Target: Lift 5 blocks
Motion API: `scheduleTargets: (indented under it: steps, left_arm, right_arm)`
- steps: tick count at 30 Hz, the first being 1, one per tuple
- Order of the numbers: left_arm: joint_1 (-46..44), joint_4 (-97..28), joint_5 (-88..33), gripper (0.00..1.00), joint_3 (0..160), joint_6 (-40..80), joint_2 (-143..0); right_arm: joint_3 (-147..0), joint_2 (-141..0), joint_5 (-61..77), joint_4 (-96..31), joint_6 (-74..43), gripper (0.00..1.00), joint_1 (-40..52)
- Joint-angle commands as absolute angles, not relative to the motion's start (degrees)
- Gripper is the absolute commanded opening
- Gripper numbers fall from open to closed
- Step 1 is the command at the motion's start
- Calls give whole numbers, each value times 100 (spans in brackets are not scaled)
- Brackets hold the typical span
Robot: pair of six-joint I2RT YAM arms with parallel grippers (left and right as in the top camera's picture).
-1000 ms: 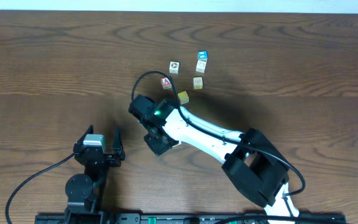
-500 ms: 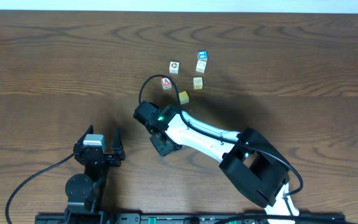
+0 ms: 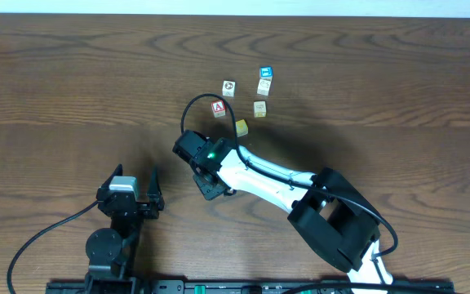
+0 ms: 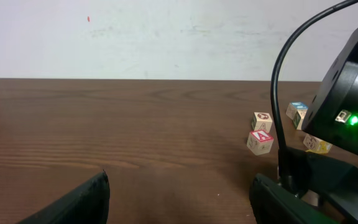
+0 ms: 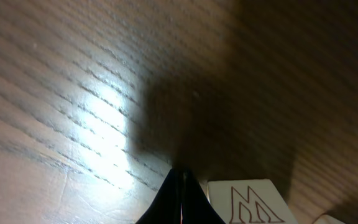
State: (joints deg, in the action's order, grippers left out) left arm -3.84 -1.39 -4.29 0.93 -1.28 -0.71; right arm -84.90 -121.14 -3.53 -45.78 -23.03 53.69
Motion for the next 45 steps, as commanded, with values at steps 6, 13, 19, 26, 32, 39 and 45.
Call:
scheduleTargets:
  steps: [6, 13, 19, 26, 32, 39, 45]
  left_arm:
    - [-355, -366, -530, 73, 23, -97, -67]
    - [-355, -366, -528, 73, 23, -97, -67]
    - [-355, -366, -528, 73, 23, -97, -67]
    - [-355, -366, -528, 73, 23, -97, -67]
    - [-355, -366, -530, 73, 23, -97, -67]
    - [-355, -366, -530, 73, 23, -97, -67]
    - [-355, -366, -528, 72, 23, -97, -67]
  right_arm:
    - [-8449, -12003, -760, -4545, -2722, 1, 5319]
    - [-8449, -12003, -1055, -4497, -2832, 1, 5319]
    - [-8449, -12003, -1258, -4438, -3133, 1, 5317]
    - [-8449, -12003, -1378, -4449, -3358, 1, 5312]
    - [-8449, -12003, -1455, -4458, -3538, 1, 5290]
    - [-8449, -12003, -1498, -4473, -3730, 1, 5290]
    - [-8449, -12003, -1503, -4517, -3726, 1, 5280]
